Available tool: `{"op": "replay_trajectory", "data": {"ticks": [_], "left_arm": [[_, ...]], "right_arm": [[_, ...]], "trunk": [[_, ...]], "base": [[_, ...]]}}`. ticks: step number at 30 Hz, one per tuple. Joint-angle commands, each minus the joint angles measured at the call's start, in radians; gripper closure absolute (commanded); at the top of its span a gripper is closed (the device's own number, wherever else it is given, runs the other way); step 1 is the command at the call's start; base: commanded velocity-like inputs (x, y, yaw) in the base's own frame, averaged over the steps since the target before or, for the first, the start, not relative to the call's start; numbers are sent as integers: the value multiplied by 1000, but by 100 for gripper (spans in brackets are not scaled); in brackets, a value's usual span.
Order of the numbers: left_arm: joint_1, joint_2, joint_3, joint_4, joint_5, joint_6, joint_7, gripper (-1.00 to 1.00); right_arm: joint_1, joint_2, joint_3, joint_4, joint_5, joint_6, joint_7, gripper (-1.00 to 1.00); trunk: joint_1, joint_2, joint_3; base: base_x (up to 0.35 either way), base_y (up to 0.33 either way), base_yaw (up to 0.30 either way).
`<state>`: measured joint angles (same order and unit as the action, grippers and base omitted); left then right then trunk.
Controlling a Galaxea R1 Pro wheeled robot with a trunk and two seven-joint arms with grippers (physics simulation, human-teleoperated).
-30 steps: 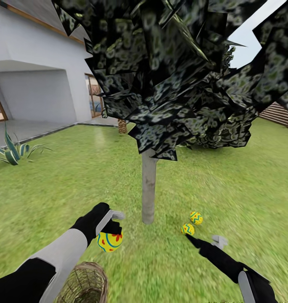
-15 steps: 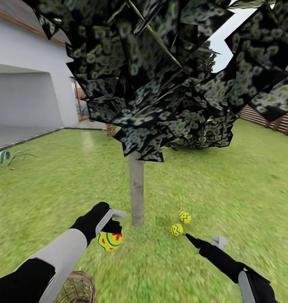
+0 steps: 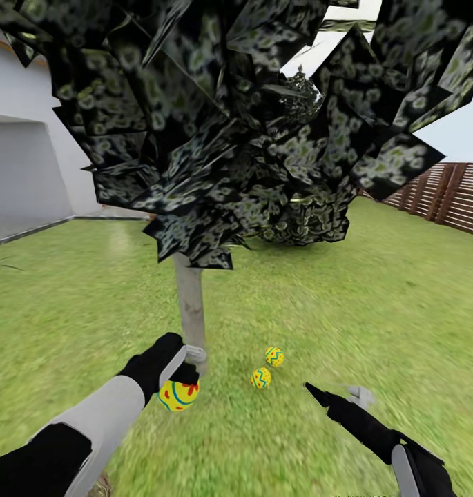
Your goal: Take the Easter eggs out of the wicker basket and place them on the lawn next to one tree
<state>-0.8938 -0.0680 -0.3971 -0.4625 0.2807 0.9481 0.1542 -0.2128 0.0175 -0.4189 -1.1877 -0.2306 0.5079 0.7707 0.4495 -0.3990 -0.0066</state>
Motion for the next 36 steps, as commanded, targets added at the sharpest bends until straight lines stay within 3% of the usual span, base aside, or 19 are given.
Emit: {"op": "replay_trajectory", "data": {"ticks": [1,14,31,36], "left_arm": [[-1,1,-8,-1,11,3,10,100],[-1,1,-13,-1,11,-10,13,100],[-1,1,-28,-2,11,-19,13,100],[-1,2,-28,-2,11,-36,12,100]], "right_arm": [[-1,1,-2,0,-6,7,2,-100],[-1,1,-5,0,-6,7,3,-100],[-1,1,-6,0,-6,8,1,-100],[-1,1,-7,0,-6,7,1,-100]], "trunk": [[1,-1,1],[1,-1,18],[1,-1,19],[1,-1,19]], "base": [[0,-267,-187],[28,-275,-182],[198,-262,-10],[34,-55,0]]}}
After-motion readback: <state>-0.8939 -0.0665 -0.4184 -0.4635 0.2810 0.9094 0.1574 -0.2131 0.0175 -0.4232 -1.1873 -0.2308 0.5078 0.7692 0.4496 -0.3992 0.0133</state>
